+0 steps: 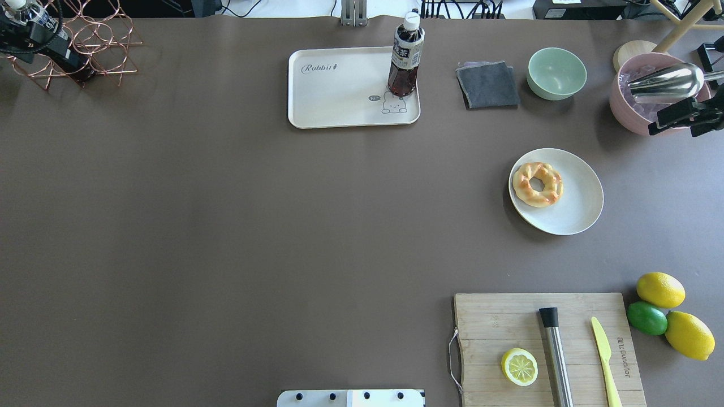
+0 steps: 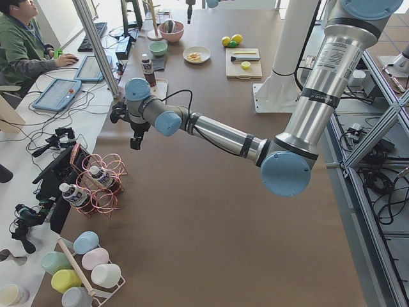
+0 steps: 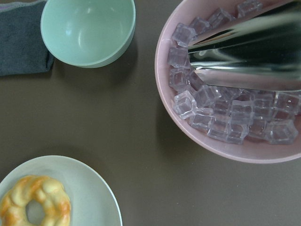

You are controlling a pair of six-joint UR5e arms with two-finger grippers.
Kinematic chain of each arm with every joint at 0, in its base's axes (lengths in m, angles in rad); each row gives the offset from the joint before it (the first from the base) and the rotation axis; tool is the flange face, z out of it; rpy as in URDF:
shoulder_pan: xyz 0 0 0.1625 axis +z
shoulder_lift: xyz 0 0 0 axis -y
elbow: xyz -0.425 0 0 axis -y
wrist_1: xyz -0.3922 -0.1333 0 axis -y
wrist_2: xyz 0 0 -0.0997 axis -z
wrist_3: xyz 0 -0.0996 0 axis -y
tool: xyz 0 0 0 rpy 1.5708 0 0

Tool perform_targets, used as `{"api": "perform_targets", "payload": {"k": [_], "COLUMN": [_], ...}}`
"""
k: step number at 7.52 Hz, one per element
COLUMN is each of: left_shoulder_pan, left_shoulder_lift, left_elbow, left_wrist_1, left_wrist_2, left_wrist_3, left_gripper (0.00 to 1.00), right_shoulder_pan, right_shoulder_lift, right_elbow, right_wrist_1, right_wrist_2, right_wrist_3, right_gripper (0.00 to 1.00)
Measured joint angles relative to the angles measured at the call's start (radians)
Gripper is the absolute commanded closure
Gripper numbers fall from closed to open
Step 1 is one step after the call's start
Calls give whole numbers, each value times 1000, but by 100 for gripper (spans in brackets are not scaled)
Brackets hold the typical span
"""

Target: Place donut on tray

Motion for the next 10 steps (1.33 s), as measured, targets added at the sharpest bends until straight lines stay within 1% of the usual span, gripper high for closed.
{"api": "perform_targets", "payload": {"k": [1, 2, 3, 4, 5, 6, 7, 8, 9, 10], "left_shoulder_pan": [28, 41, 46, 48, 48, 49, 49, 49, 49, 49], "left_shoulder_lift": [-13, -20, -23, -25, -26, -27, -27, -28, -28, -29], "left_elbow": [0, -2, -3, -4, -5, -6, -8, -9, -11, -12], "left_wrist_1": [-19, -27, -31, -32, -32, -33, -33, -33, -33, -33], "left_wrist_2": [3, 4, 4, 4, 4, 5, 6, 13, 21, 25], "left_wrist_3": [-42, -61, -68, -70, -71, -71, -71, -71, -72, -73], "left_gripper": [1, 1, 1, 1, 1, 1, 1, 1, 1, 1], "right_shoulder_pan": [-29, -71, -130, -179, -214, -239, -260, -278, -298, -313], "right_shoulder_lift": [2, 2, 2, 1, -3, -9, -18, -25, -28, -30], "right_elbow": [-22, -37, -48, -65, -97, -133, -167, -183, -185, -180], "right_wrist_1": [50, 110, 166, 208, 265, 340, 416, 469, 499, 510], "right_wrist_2": [-8, -35, -90, -130, -160, -180, -191, -196, -202, -208], "right_wrist_3": [52, 128, 221, 280, 325, 372, 408, 445, 476, 492], "right_gripper": [2, 3, 5, 5, 4, 2, 3, 12, 41, 76]}}
